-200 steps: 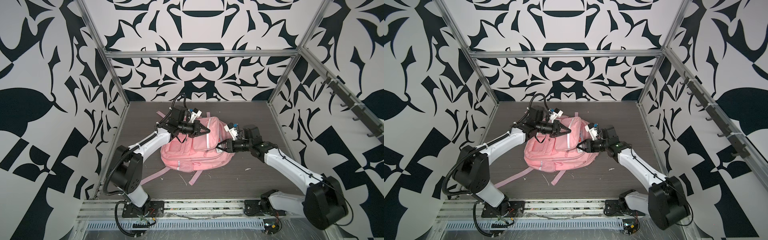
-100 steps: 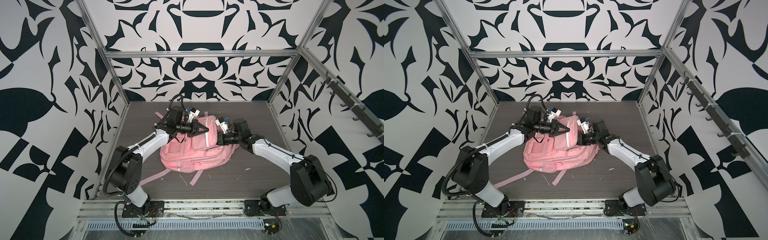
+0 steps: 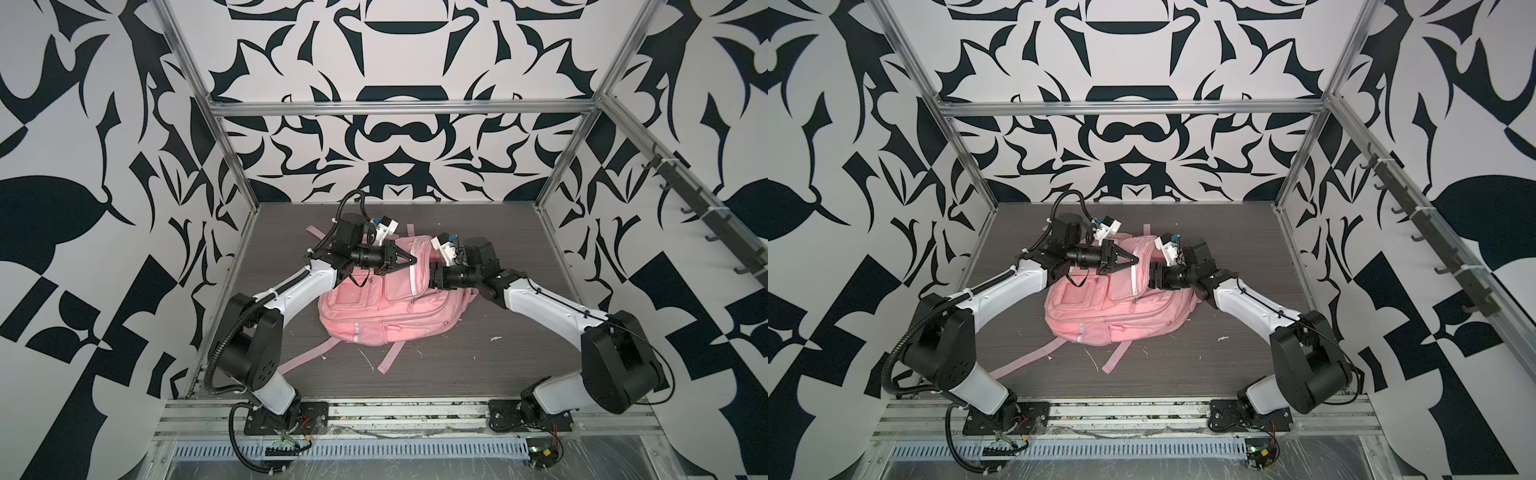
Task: Pack the student bag
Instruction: 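Open the right gripper to release the case and withdraw upward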
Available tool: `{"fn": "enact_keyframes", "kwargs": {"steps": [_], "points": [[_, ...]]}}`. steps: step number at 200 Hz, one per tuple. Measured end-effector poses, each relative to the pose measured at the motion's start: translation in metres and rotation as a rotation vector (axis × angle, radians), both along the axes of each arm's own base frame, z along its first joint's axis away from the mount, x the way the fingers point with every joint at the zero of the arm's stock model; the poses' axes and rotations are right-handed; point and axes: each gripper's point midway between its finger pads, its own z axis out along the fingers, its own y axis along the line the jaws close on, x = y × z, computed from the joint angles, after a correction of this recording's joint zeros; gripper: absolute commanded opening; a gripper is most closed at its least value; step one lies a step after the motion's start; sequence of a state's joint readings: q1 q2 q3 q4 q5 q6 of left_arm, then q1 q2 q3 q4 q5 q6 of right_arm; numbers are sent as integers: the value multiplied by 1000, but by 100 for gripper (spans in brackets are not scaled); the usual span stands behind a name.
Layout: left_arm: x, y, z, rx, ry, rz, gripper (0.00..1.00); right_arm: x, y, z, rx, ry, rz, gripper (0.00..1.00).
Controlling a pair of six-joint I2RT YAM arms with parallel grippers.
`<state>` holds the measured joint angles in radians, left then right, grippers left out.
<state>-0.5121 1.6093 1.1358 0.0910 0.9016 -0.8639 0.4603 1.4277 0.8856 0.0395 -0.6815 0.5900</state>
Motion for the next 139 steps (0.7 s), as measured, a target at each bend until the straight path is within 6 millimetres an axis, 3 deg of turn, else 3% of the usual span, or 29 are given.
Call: {"fn": "enact_keyframes", "kwargs": {"steps": [51,95,139], "points": [[-2,6,-2,-12,-1,-2,0,-14,-16,11,-51,-43,-36,74],[0,7,1,-23,-13,-3,0,-21,-25,12,-91,-60,-52,74],[0,7,3,-29,-21,-4,0,-22,-28,13,-114,-82,-61,39]]}}
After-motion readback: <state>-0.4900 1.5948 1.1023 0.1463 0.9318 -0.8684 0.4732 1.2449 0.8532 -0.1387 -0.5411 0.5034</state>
